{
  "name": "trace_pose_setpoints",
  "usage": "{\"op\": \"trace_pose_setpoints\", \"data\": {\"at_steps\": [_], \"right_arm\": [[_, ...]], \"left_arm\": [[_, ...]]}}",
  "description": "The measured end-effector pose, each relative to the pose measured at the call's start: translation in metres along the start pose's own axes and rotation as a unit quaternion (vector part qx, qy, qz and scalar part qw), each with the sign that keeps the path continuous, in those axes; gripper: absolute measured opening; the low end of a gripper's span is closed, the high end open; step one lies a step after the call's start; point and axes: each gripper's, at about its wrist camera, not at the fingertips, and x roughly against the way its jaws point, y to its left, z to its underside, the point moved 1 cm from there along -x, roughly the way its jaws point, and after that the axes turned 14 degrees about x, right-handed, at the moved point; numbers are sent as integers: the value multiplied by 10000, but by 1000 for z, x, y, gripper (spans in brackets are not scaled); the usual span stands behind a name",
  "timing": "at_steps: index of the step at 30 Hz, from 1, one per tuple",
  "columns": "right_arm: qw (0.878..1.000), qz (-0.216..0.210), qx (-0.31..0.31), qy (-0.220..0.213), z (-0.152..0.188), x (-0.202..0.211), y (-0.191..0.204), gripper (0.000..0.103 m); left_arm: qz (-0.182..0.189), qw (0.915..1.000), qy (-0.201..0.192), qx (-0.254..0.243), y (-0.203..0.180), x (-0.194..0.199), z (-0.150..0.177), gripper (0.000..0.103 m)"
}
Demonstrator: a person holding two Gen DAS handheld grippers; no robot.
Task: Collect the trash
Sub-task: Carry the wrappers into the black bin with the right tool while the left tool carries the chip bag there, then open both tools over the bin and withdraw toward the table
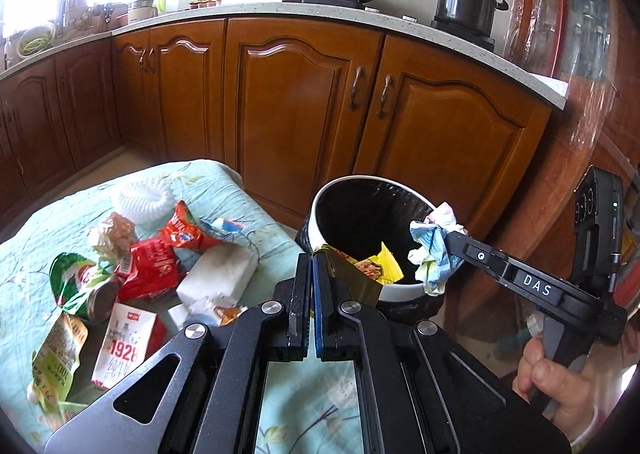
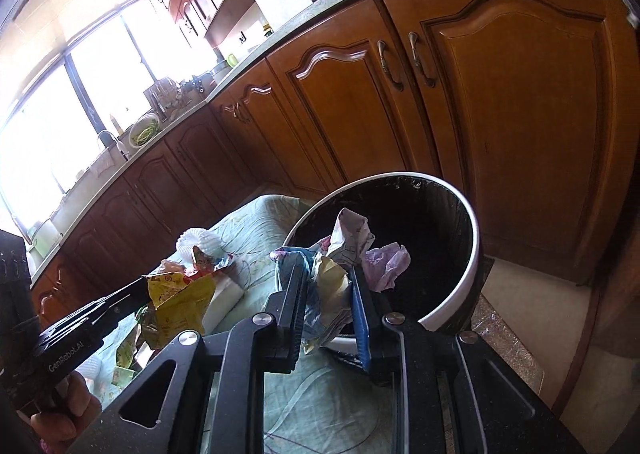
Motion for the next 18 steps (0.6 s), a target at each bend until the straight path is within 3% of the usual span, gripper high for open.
{"op": "trace_pose_setpoints", "data": {"at_steps": [18], "right_arm": [[9989,299,83,348,-20,-32,-44,23]], "left_arm": [[-6,9993,301,-216,-54,-98,-25,1]]}}
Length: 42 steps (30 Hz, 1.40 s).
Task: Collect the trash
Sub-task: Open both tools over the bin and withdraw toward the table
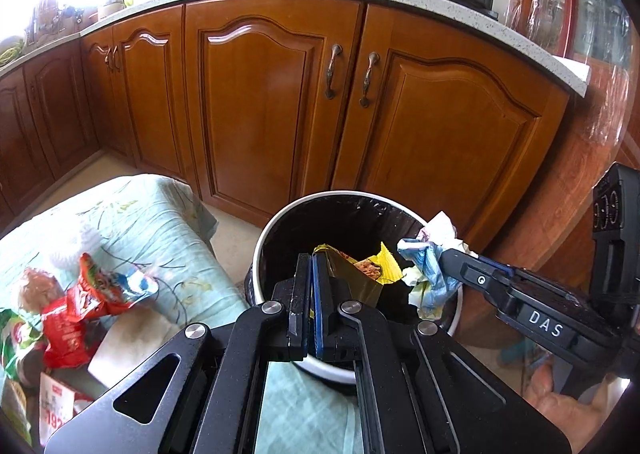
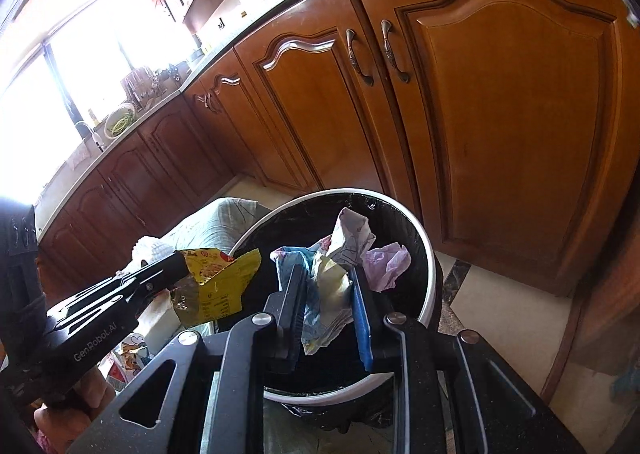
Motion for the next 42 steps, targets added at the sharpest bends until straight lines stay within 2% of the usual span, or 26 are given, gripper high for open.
{"op": "trace_pose_setpoints", "data": {"at_steps": [5,7,8,9,10,11,12,14,16,18,21,30,42], "right_arm": [[9999,19,13,117,1,-9,-2,28],[9999,-4,-18,164,1,-14,-4,40],[9998,-39,-55,167,1,-16,-5,49],[9998,-67,-89,157,3,-14,-8,55],[9998,-84,-108,145,3,-13,-8,57],[9998,-74,-113,130,5,-12,-7,58],[9999,-58,-120,110,5,-10,-7,58],[9998,-81,-160,76,7,-6,-7,59],[9997,-137,-212,16,10,-1,-5,69],[9995,-190,-260,-60,12,3,-2,89],[9990,-282,-330,-140,20,11,7,96],[9966,-611,-520,-178,45,24,42,97],[9947,-1006,-228,-1,62,25,104,97]], "left_arm": [[-3,9999,136,-71,-4,-13,1,1],[-8,9997,190,-122,-6,-16,3,3],[-25,9996,233,-139,-7,-19,4,10],[-38,9995,292,-133,-8,-21,4,25],[-37,9995,311,-109,-8,-21,5,34],[-37,9996,272,-82,-7,-18,6,51],[-55,9997,230,-65,-6,-17,8,60],[-74,9998,192,-43,-4,-12,11,60],[-76,9998,181,6,0,-5,15,60],[-80,9998,156,66,5,5,20,61],[-137,9997,93,162,14,19,27,67],[-343,9980,-112,515,58,73,53,69],[-580,9945,-342,803,111,131,75,70]]}}
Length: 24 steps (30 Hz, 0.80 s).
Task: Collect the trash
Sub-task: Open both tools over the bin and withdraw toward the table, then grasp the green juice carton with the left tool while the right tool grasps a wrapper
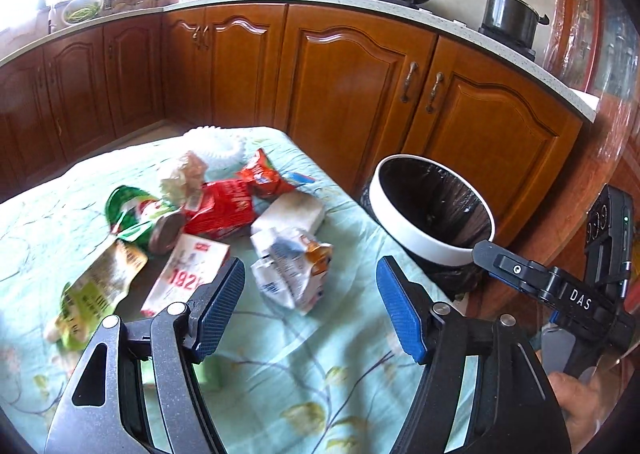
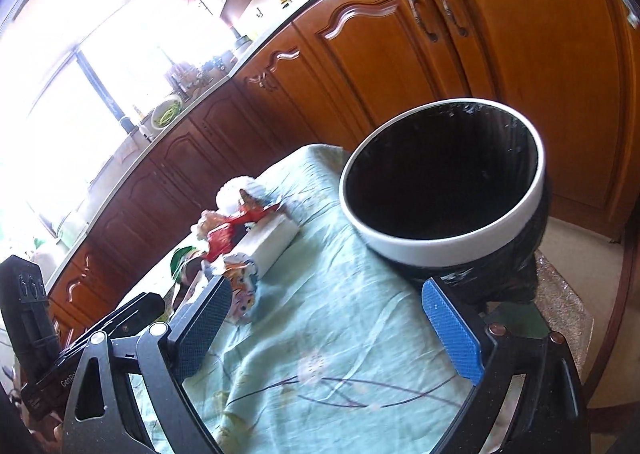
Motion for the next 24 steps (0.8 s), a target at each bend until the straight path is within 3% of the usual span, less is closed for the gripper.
{"op": "trace_pose_setpoints", "data": {"at_steps": [11,15,24], "right_arm": [[9987,-320,344,219,4,-20,45,97],[9975,-424,463,329,3,-32,58,97],[9944,-582,655,585,-1,-68,79,97]], "left_arm": [[19,9993,127,-340,44,28,8,71],[217,9974,235,-646,60,36,7,79],[507,9821,623,-1704,90,28,9,83]]}}
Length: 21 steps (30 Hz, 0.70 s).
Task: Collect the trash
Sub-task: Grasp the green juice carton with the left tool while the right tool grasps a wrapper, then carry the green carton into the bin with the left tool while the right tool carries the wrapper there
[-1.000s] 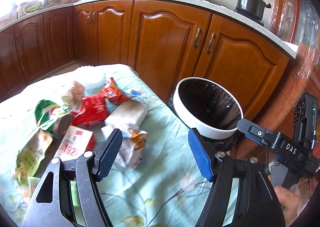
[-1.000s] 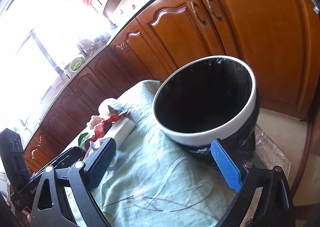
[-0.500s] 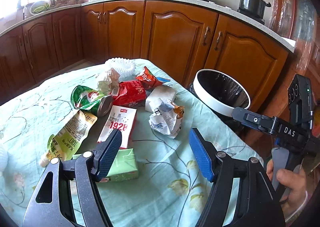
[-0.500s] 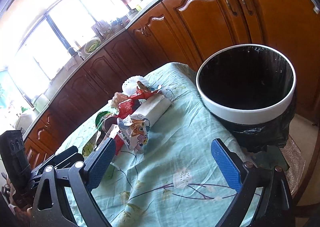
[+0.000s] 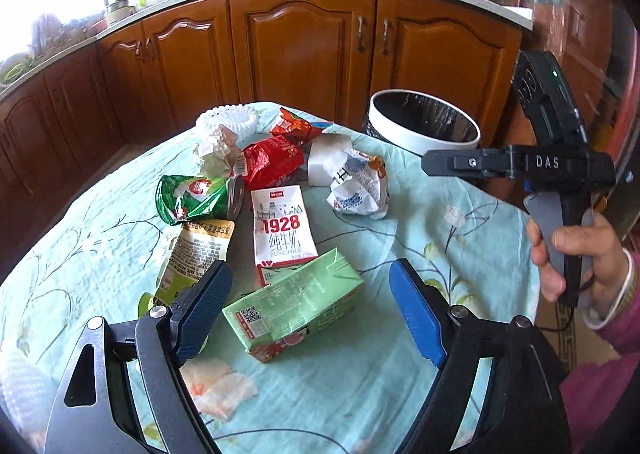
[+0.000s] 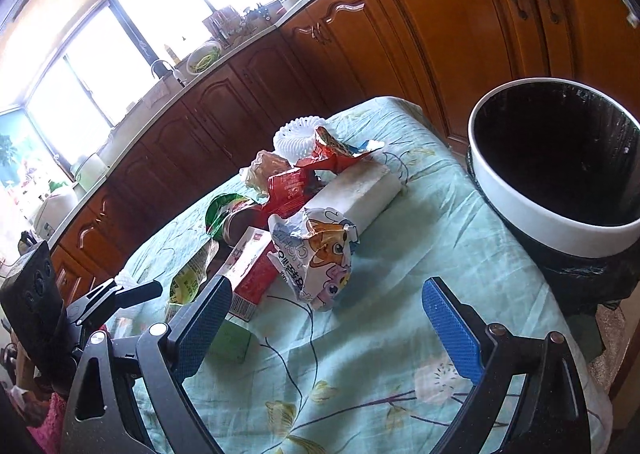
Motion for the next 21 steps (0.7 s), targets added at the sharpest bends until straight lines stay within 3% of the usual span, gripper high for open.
{"op": "trace_pose_setpoints", "data": {"at_steps": [7,10,13,15,17,21], "right_arm": [[9998,-72,99,181,-10,-30,10,97],[9996,-46,160,237,-12,-38,14,92],[9992,83,257,281,-10,-38,17,58],[9989,157,288,337,-7,-36,16,27],[9988,185,301,341,-5,-33,15,27],[9988,203,385,234,-1,-19,16,25]], "left_arm": [[81,9986,419,-297,12,-28,5,83],[94,9976,549,-416,12,-36,7,83],[-21,9965,598,-587,4,-39,13,80],[-40,9960,611,-648,0,-37,18,60],[-2,9956,738,-585,-2,-37,22,44],[-198,9962,683,-501,-9,-31,29,34]]}}
